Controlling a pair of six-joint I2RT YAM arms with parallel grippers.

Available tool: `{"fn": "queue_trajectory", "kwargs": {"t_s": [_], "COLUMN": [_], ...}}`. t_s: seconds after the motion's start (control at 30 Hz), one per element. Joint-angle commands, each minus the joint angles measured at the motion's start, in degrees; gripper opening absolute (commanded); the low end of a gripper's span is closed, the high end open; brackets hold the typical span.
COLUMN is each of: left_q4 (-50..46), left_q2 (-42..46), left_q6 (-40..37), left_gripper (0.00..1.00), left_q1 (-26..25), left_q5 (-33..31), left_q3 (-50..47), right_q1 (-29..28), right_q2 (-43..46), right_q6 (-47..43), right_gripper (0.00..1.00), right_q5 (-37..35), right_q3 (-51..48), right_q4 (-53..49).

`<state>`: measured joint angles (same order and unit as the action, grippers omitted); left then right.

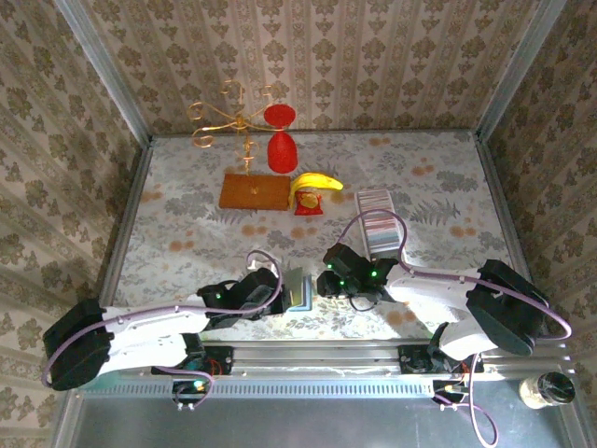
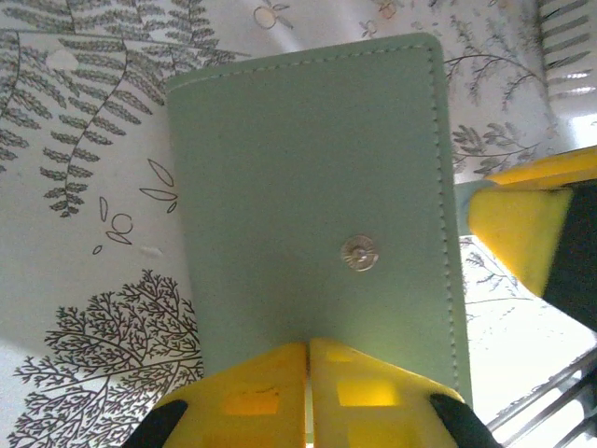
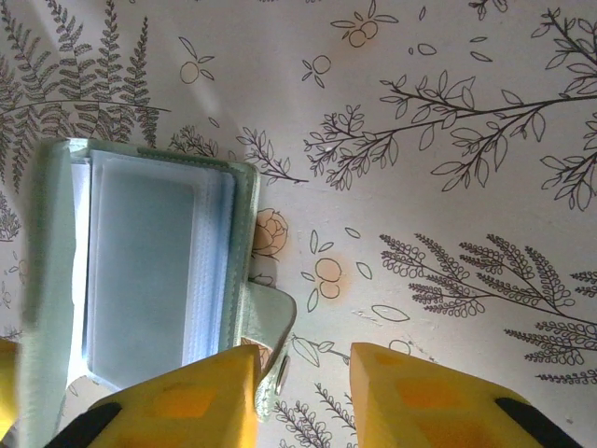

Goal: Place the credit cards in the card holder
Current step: Close the card holder at the bottom-center of the table.

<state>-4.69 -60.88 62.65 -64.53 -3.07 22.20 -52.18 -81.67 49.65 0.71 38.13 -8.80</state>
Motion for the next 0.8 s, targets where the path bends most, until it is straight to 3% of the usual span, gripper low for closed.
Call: {"fn": "queue_trajectory", "kwargs": {"t_s": [0.0,0.27,0.77], "left_q4": [1.26,1.79,0.79], "left_q2": [-1.62,-5.17,-8.03], "left_q6": [0.83,1.15,1.44], "left_gripper": [0.10,0.08,0.06], "left_q1": [-0.48,-0.86,-1.56], "left_q5": [-0.55,-0.53,-0.43], "left_q3": [0.07,0.59,1.09], "right_q1": [-0.38,-0.38,-0.40], "right_q2": [1.51,1.52,2.31], "right_q6": [-0.25,-0.15,-0.08], "right_gripper": [0.29,0.24,0.28], "right_q5": [0.40,0.78,1.05], "right_q3": [0.63,0.63,1.59], "right_q4": [-0.59,0.36,1.14]}}
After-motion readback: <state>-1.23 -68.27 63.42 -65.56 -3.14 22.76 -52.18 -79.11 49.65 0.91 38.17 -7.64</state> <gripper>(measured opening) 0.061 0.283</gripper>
